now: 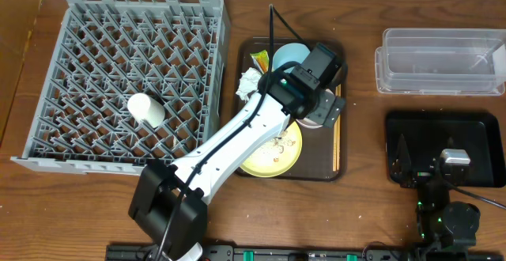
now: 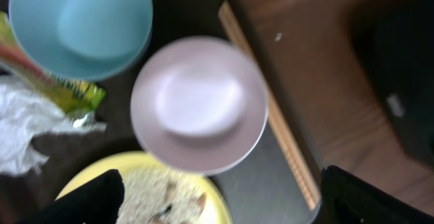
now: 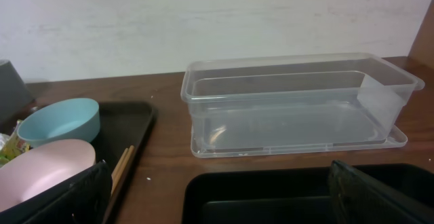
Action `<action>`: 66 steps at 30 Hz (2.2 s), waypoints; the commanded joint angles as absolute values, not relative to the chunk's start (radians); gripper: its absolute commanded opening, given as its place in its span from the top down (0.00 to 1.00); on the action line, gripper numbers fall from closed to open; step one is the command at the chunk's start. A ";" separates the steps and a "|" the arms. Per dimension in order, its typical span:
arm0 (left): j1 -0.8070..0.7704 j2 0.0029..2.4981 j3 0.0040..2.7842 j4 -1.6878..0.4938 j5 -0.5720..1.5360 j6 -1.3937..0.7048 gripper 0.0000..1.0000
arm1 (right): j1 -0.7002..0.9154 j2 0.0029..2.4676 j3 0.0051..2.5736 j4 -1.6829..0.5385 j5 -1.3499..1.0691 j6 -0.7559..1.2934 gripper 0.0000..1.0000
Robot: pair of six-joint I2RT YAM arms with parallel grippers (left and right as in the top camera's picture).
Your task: Sort waste into correct bins and load items into the dishwasher
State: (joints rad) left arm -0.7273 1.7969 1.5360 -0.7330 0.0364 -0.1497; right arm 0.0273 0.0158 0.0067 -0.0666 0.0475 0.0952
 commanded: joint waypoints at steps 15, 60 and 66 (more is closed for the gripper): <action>-0.801 1.911 1.507 -0.568 -0.088 -0.143 0.31 | 0.020 0.014 0.006 -0.071 0.047 0.099 0.01; -0.805 2.077 1.507 -0.579 0.090 -0.143 0.55 | 0.020 0.014 0.006 -0.071 0.047 0.099 0.01; -0.805 2.088 1.507 -0.588 0.090 -0.143 0.55 | 0.020 0.014 0.006 -0.071 0.047 0.099 0.01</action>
State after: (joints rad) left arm -0.8024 2.0640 1.5135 -0.5800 0.0803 -0.1524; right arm 0.0273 0.0158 0.0067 -0.0666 0.0475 0.0952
